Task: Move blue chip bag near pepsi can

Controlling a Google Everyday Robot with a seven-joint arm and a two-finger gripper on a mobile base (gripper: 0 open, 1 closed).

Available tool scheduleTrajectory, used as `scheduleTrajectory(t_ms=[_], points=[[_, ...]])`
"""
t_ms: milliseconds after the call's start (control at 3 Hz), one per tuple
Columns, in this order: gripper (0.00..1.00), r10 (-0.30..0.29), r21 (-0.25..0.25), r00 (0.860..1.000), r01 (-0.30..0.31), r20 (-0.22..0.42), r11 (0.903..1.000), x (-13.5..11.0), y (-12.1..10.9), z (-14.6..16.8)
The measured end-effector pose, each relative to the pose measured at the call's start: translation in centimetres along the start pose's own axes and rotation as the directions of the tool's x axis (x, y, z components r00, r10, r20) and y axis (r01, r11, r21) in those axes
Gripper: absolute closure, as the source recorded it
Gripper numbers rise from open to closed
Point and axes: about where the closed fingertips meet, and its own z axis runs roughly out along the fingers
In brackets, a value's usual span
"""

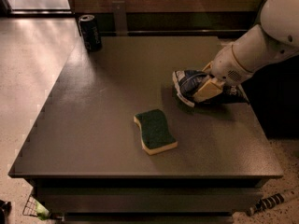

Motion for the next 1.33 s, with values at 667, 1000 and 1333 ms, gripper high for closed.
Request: scheduleTrajectory(t_ms=[667,1000,1333], points=[[1.0,-0.13,0.105,0.99,0.123,0.058,0.9868,-6.8,-7.4,-3.4],[1.0,-0.229,0.2,0.954,0.19,0.193,0.9612,-13.5,-13.9,-2.0],[1.0,-0.273,0.237,0.926,0.212,0.261,0.948,-17.7,-17.1,0.3]])
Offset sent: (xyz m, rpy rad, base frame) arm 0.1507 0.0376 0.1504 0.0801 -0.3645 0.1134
